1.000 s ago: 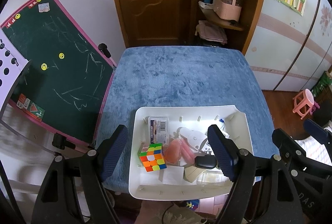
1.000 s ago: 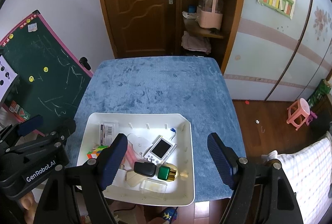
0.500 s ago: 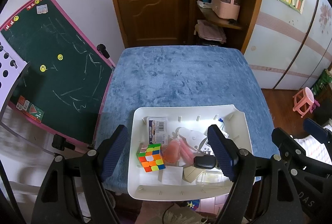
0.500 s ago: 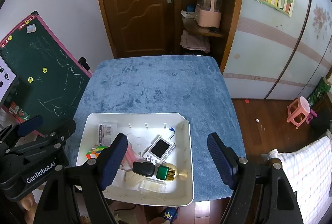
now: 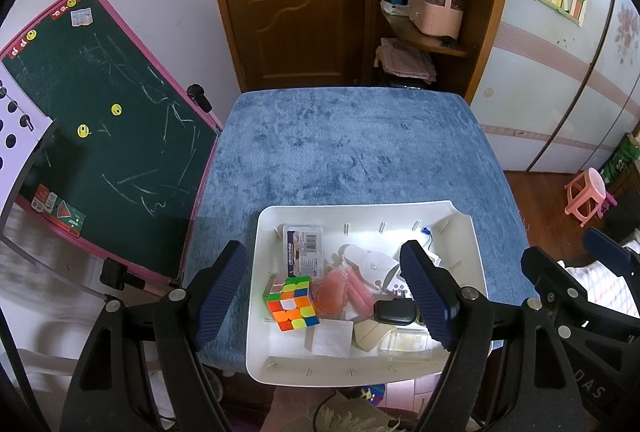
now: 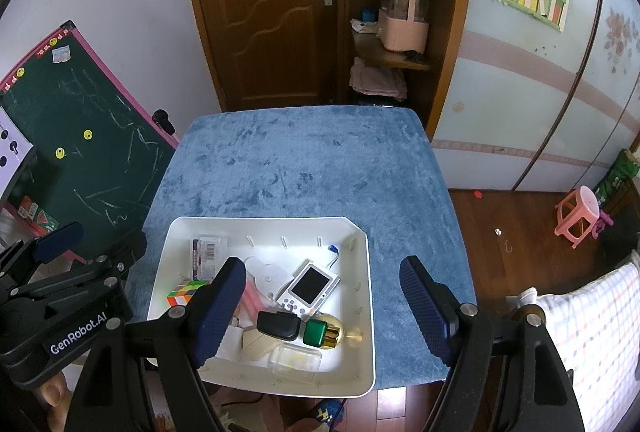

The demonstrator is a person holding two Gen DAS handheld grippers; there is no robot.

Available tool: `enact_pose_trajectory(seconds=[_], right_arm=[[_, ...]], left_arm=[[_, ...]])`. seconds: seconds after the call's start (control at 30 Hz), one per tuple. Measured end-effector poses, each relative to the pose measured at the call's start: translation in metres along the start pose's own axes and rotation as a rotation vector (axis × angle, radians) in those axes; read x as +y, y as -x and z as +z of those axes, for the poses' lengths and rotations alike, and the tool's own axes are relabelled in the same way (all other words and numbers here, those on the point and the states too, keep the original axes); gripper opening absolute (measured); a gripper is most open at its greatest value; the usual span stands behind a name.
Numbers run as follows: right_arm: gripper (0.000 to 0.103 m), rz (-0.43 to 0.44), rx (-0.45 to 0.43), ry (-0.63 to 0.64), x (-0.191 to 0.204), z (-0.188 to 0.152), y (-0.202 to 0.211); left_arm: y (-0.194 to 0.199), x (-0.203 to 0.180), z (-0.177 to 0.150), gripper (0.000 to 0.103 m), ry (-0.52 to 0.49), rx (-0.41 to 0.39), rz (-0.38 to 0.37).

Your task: Organize rigid objects

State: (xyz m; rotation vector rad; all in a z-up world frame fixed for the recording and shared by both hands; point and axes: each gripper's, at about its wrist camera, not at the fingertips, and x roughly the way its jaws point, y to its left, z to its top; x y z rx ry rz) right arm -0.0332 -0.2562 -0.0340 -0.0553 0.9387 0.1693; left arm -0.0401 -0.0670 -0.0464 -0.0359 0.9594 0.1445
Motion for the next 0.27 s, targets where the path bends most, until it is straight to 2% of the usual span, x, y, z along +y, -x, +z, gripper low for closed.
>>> enact_pose_trajectory(seconds=[0.27], right_arm=[[0.08,0.002,0.01,0.002,0.0032,-0.0021,-0.0014]], left_arm=[[-0.0021,0.0002,0.0014,0.082,-0.006,0.004,-0.003]])
